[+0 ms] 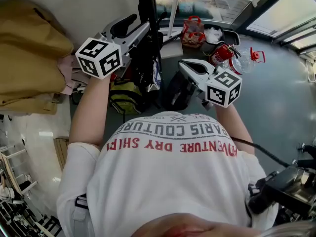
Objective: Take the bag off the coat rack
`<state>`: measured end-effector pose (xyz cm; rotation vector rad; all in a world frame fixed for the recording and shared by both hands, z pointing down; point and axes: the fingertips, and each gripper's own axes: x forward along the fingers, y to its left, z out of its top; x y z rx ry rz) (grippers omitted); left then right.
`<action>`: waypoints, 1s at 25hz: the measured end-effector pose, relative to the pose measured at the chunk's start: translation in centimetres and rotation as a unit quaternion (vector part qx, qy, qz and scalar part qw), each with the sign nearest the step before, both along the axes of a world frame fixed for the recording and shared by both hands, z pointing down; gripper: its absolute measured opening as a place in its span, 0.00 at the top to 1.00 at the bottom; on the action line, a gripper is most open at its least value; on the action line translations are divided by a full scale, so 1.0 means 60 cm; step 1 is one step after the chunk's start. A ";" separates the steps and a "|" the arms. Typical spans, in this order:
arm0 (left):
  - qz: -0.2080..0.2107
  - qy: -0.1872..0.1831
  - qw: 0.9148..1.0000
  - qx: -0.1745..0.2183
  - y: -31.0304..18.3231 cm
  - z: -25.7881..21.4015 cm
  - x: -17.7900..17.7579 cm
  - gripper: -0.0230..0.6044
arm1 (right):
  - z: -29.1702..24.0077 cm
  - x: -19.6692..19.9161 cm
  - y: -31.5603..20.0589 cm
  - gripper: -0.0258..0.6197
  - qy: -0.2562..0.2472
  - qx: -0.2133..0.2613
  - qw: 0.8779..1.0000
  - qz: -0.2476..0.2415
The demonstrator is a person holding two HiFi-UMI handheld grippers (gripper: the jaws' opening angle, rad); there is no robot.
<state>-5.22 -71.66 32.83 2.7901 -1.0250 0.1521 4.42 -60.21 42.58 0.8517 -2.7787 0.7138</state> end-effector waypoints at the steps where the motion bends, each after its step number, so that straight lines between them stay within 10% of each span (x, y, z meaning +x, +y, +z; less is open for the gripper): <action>1: -0.007 -0.004 1.000 -0.004 -0.015 0.006 0.002 0.66 | -0.005 0.002 -0.006 0.96 -0.001 0.003 1.000 0.000; 16: -0.018 -0.071 0.997 -0.016 -0.077 0.051 0.023 0.65 | -0.004 0.007 -0.035 0.96 0.007 0.011 1.000 -0.020; 25: -0.053 -0.048 0.997 -0.022 -0.081 0.048 0.003 0.92 | 0.010 0.005 -0.032 0.96 0.008 0.002 1.000 -0.021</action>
